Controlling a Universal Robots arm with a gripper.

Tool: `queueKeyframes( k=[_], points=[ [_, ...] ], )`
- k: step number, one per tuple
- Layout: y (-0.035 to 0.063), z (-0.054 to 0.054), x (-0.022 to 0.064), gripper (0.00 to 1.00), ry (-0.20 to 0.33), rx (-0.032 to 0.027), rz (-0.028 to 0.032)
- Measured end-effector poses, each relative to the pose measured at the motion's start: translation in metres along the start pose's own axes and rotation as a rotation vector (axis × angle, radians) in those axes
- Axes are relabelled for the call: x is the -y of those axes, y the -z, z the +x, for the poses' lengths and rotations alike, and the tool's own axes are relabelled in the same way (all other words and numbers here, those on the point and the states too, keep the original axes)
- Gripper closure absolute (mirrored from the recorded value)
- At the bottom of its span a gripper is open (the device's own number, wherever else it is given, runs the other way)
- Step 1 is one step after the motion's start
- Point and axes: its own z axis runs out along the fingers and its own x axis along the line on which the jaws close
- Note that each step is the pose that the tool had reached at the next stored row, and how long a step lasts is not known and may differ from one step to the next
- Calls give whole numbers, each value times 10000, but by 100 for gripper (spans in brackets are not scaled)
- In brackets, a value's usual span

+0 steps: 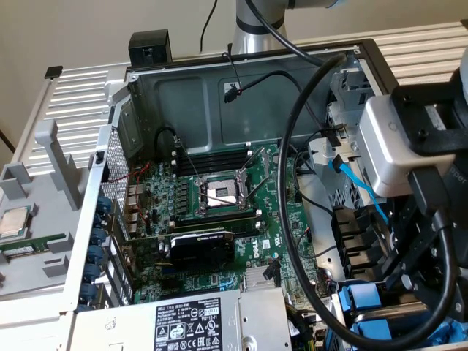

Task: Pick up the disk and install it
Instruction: 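Insert the second disk wire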

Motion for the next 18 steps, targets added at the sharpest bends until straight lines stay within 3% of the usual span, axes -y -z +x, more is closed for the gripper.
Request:
queueKeyframes(
  k=[18],
  points=[
    [-22,3,1,84,-1,-24,-1]
  ],
)
